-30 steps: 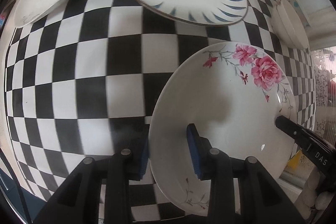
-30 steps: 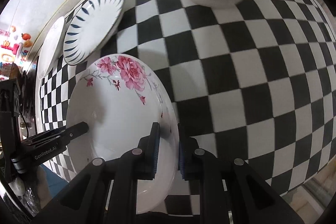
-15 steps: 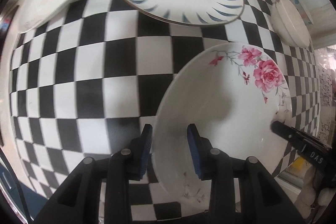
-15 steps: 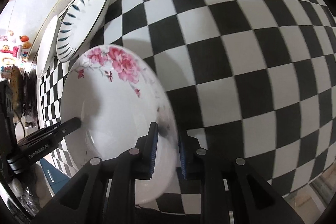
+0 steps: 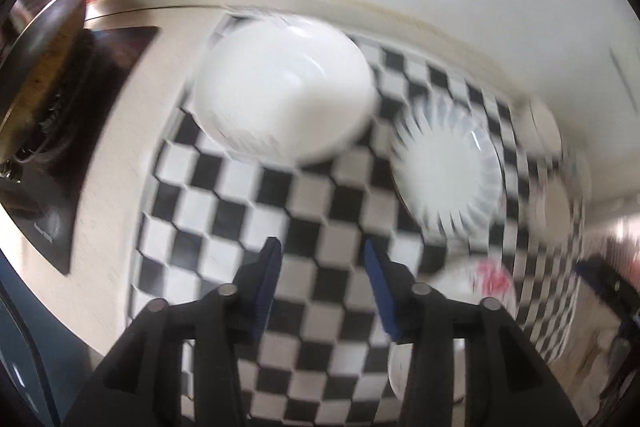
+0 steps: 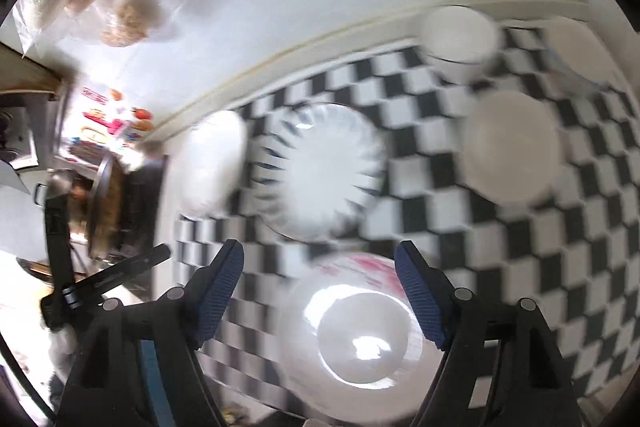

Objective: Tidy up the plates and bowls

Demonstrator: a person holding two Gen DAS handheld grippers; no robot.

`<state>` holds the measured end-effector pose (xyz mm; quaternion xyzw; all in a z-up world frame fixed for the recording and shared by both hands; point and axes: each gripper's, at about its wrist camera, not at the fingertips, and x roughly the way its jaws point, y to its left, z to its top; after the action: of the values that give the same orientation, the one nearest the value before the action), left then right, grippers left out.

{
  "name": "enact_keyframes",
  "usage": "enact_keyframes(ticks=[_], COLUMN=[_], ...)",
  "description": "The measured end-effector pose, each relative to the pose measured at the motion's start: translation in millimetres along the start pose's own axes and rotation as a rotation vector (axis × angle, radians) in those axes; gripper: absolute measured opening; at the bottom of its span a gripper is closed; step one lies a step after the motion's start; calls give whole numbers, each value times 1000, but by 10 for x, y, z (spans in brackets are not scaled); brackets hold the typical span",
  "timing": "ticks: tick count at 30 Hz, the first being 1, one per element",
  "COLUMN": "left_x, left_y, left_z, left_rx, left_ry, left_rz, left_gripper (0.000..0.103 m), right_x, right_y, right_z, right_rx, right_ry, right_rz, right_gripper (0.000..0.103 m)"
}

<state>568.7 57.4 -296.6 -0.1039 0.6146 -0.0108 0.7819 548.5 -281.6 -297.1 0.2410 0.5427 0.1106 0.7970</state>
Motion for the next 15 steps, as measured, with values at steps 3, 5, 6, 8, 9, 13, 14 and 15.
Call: enact_keyframes(ticks=[3,5,6,8,9,13,14,15], left_x=[49,188,260,436,502,879,964,1051], left_y=[410,649,776,1010,1078,1367,1414,1451], left_z=[333,553,663,888,959,1282,1331,1379], left_rx=[-85,-133,-154,-185,-189,-202,-210,-216], left_ry=[2,14,21,42,48,92,106,123], left_rz=[-27,-36,-36,-35,-35,-39,-44,-57], left_gripper=[44,44,44,44,44,44,44,44], right_x=[350,651,811,1193,1376,2024,2165,2304], right_y=[428,710,837,1053,1114,1333,1355,1395], right_z=[269,458,546,739,825,1141,1198,1275], right_rx=[-37,-86,-105,-129,-130,-127,-120,-114], right_ry=[28,41,57,107,130,194,205,216], right_rz=[49,16,7,7,3,-1,-6,-12], right_gripper=[80,80,80,80,80,80,80,80])
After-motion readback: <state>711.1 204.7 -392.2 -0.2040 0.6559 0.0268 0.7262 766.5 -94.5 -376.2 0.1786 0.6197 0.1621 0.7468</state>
